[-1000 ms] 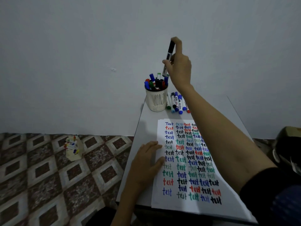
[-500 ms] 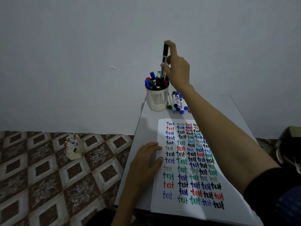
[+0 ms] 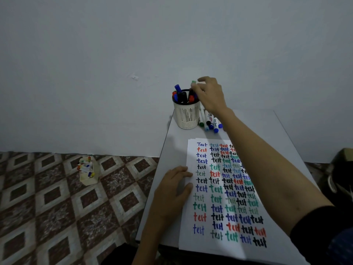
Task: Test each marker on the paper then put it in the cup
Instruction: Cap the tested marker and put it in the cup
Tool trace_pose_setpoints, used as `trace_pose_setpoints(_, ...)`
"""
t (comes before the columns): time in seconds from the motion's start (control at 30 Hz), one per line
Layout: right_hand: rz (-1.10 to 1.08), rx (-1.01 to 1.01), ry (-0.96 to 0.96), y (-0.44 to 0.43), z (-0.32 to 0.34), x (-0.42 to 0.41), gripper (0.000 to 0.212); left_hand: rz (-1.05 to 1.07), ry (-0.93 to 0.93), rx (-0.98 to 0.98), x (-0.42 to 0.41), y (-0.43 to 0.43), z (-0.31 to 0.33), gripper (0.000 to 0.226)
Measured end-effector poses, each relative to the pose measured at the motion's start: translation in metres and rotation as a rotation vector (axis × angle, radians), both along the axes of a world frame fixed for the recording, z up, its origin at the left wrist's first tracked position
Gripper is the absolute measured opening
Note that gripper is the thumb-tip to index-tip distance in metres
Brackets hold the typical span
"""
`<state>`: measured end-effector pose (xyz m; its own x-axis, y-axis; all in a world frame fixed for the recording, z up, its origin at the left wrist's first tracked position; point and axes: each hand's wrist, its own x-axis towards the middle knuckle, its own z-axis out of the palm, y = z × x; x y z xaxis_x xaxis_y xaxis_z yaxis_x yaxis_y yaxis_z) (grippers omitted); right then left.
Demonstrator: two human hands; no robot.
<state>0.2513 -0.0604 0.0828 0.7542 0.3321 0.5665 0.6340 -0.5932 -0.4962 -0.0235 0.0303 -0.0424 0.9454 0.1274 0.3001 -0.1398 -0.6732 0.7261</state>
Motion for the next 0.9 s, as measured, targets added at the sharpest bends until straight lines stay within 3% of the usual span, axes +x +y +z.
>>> trace_pose_setpoints(0.07, 0.031, 0.193, 0.069, -0.011, -0.001, -0.001, 0.041, -0.003, 0.0, -0.011, 0.0, 0.0, -0.001, 0.042)
trace_pose_setpoints(0.17, -0.103, 0.459, 0.186, -0.035, -0.014, 0.006, 0.039, -0.003, -0.007, -0.018, 0.001, 0.0, 0.0, 0.041)
trace_pose_setpoints(0.23, -0.179, 0.284, 0.33, -0.06, -0.035, 0.016, 0.044, -0.005, -0.013, -0.011, 0.002, 0.0, -0.001, 0.041)
trace_pose_setpoints(0.33, -0.134, -0.268, 0.466, -0.087, -0.066, 0.019, 0.035, -0.002, -0.013, -0.011, 0.002, 0.0, -0.001, 0.042)
trace_pose_setpoints(0.47, -0.161, -0.208, 0.4, -0.091, -0.079, 0.009, 0.031, 0.002, -0.012, -0.007, 0.002, 0.0, -0.001, 0.042)
trace_pose_setpoints(0.6, -0.236, -0.336, 0.336, -0.09, -0.079, 0.001, 0.03, 0.006, -0.012, 0.003, 0.002, 0.0, 0.0, 0.041)
trace_pose_setpoints(0.73, -0.346, -0.077, 0.302, -0.091, -0.079, -0.011, 0.014, 0.002, 0.003, 0.003, 0.002, 0.0, 0.0, 0.041)
trace_pose_setpoints(0.8, -0.386, 0.163, 0.261, -0.095, -0.072, -0.022, 0.016, 0.002, 0.001, 0.006, 0.002, -0.001, 0.002, 0.042)
trace_pose_setpoints(0.9, -0.271, 0.508, 0.29, -0.105, -0.052, -0.053, 0.025, 0.007, 0.006, 0.01, 0.001, -0.003, 0.002, 0.036)
